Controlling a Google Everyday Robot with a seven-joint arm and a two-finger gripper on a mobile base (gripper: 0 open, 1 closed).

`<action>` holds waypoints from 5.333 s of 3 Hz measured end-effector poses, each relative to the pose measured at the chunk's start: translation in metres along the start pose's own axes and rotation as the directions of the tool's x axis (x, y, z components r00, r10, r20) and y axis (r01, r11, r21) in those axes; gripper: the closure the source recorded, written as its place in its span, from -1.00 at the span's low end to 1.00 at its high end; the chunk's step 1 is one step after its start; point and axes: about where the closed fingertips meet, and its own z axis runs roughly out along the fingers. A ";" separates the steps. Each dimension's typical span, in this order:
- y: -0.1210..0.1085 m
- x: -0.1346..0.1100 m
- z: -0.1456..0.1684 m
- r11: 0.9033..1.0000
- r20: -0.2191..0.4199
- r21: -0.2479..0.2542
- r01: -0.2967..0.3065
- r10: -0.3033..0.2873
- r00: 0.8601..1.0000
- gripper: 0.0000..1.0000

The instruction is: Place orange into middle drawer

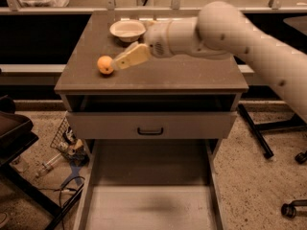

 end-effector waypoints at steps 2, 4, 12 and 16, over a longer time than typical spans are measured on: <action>-0.004 0.032 0.107 0.997 -0.032 -0.072 -0.016 0.013 0.999 -0.94; 0.013 0.060 0.138 0.993 -0.073 -0.117 -0.013 0.004 0.997 0.14; 0.175 0.229 -0.068 0.978 -0.269 0.031 -0.204 0.205 0.941 1.00; 0.196 0.411 0.037 0.986 -0.241 -0.007 -0.168 0.161 0.957 1.00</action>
Offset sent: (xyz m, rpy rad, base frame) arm 0.0671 0.0960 -0.0752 -0.0285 0.0573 0.0605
